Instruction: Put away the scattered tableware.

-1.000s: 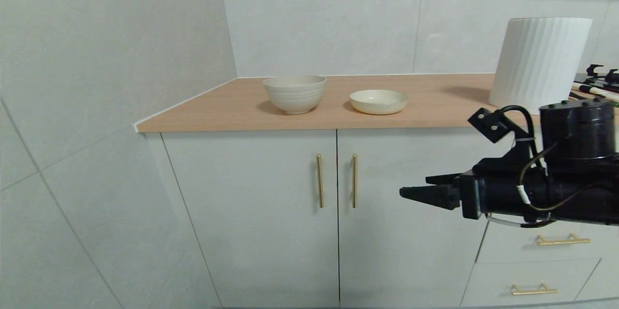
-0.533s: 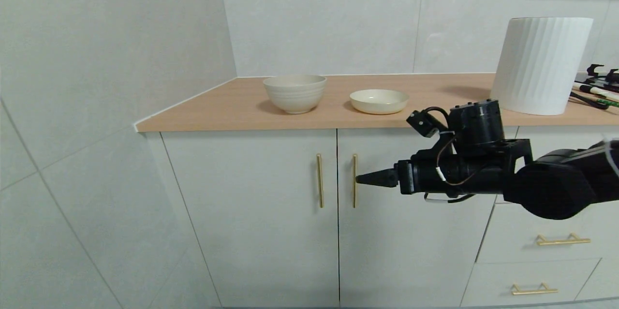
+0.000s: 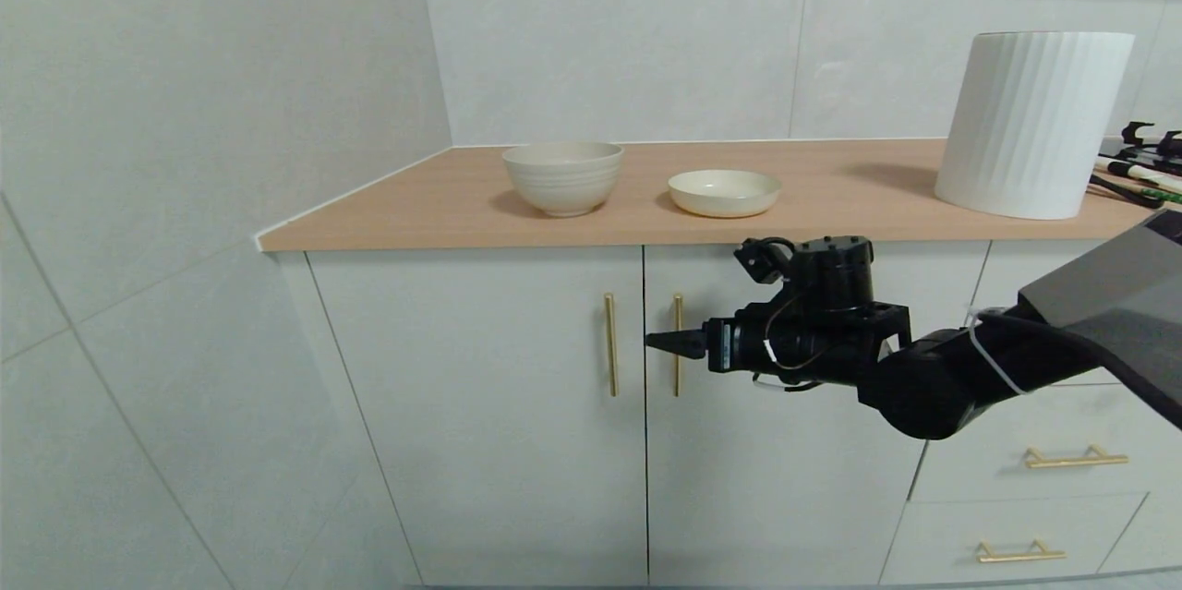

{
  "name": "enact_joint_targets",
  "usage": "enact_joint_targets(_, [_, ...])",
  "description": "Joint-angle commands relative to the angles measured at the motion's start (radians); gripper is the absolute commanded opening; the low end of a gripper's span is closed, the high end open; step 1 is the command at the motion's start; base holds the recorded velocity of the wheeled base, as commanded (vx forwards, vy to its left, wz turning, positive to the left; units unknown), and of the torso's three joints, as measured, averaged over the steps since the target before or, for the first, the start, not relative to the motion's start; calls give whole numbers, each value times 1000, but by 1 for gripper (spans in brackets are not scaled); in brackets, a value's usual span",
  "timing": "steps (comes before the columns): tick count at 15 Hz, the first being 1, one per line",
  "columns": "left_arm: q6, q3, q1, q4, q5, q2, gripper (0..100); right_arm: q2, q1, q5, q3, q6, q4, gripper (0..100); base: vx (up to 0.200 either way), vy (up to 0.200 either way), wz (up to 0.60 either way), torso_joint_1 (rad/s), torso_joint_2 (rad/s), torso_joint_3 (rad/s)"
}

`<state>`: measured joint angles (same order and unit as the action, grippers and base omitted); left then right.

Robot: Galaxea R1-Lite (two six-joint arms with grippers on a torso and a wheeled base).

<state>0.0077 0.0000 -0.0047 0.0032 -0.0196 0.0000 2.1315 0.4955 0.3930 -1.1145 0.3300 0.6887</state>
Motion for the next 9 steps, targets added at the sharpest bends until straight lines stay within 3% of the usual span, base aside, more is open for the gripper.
enact_joint_targets(1, [0, 0, 0, 0, 0, 0, 100, 31, 1, 0, -8, 0, 3, 100, 0, 0, 0, 0, 0, 0])
enact_joint_targets(9, [0, 0, 0, 0, 0, 0, 100, 104, 3, -3, -50, 57, 77, 100, 0, 0, 0, 0, 0, 0])
